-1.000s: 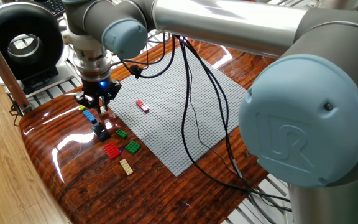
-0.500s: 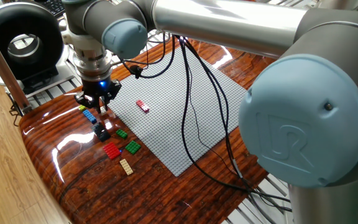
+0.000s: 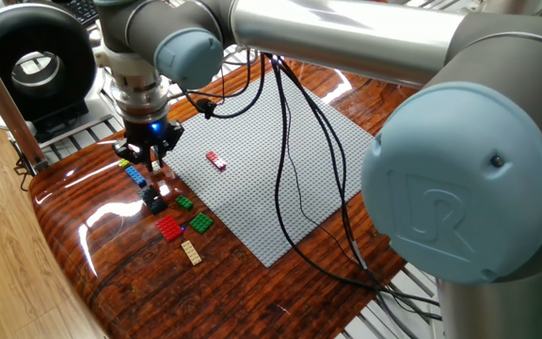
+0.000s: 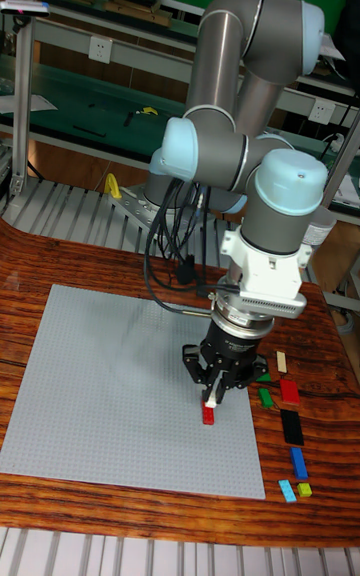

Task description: Build with small Lego blocks

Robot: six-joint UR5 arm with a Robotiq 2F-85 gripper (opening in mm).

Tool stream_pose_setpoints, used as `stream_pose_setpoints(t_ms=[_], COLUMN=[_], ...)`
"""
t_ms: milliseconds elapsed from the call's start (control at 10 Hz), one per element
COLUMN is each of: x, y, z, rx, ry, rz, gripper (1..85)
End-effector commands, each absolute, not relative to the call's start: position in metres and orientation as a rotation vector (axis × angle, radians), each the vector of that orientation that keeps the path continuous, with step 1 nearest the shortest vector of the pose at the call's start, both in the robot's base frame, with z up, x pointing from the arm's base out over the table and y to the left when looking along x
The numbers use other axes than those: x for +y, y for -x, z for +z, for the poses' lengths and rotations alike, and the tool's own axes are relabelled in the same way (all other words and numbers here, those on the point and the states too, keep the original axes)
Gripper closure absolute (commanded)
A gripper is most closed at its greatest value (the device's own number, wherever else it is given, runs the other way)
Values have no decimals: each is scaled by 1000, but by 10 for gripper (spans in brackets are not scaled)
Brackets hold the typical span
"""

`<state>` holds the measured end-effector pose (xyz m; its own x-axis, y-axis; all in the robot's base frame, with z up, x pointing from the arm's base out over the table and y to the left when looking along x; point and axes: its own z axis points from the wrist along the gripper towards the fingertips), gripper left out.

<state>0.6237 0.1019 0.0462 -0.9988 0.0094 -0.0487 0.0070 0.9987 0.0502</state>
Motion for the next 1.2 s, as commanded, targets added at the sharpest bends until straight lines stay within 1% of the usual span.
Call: stream_pose_setpoints(t_ms=[0, 400, 700, 1100], x=[101, 115, 117, 109], y=[-623, -630, -631, -633], z=[47, 40, 32, 25], rx=[3090, 3089, 3082, 3070], ry=[-51, -25, -10, 18], rz=[117, 142, 172, 173], gripper=[843, 843, 843, 843])
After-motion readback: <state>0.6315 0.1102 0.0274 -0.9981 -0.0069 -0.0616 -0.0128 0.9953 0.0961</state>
